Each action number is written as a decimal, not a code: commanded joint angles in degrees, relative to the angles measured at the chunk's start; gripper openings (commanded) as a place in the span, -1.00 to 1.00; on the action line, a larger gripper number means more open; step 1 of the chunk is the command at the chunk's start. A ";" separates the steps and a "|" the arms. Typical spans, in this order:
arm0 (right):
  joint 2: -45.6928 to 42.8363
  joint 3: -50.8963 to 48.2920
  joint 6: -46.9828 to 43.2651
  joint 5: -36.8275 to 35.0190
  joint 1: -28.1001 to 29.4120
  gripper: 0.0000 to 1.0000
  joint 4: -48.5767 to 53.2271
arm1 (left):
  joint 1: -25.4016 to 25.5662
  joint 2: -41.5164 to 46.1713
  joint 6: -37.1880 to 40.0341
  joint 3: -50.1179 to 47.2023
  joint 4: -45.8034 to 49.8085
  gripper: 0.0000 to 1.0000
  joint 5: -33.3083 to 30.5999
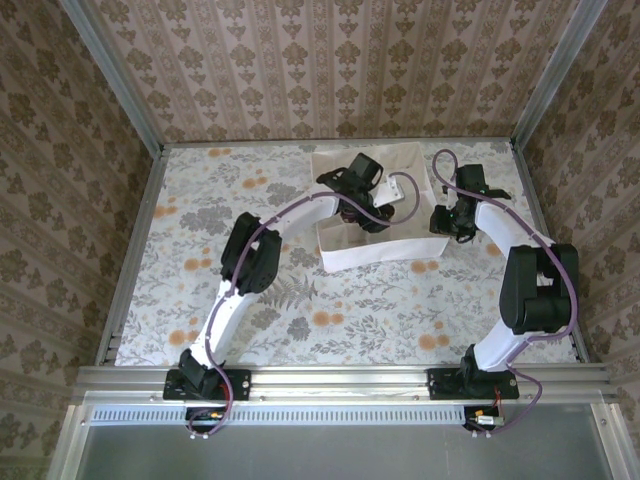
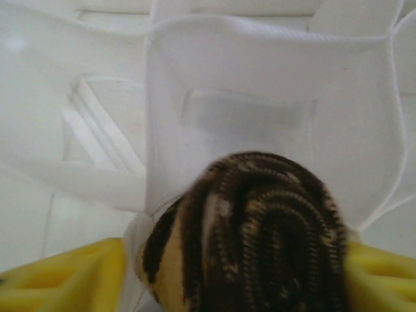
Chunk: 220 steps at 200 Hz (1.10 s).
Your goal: Roll the socks
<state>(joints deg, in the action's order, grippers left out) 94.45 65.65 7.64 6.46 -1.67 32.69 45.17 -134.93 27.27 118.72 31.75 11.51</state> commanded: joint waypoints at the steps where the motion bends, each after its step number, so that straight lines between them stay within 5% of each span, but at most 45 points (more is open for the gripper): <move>1: -1.40 2.83 -0.34 -0.05 -0.09 -0.37 0.73 | -0.65 6.39 1.65 -0.54 2.96 0.99 0.62; 39: -1.86 4.78 0.18 0.57 -0.09 -0.34 1.58 | -1.05 11.07 3.05 0.40 3.45 1.00 0.79; 96: -8.99 7.52 -1.46 -0.92 -0.17 0.06 2.92 | -2.56 19.94 1.98 -4.54 1.43 1.00 -0.06; 168: -28.24 -8.29 -6.74 -14.01 -0.52 0.57 -8.58 | -11.56 46.67 -7.20 -40.01 -18.04 1.00 -4.69; 220: -36.01 -22.94 -2.20 -17.95 -4.13 0.84 -19.14 | -24.01 67.49 -18.80 -68.26 -27.87 1.00 -8.55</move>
<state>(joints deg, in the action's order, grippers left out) 61.04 47.53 3.01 -7.64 -3.81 20.32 26.48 -74.72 16.99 59.75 10.48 6.04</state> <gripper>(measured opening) 0.901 0.997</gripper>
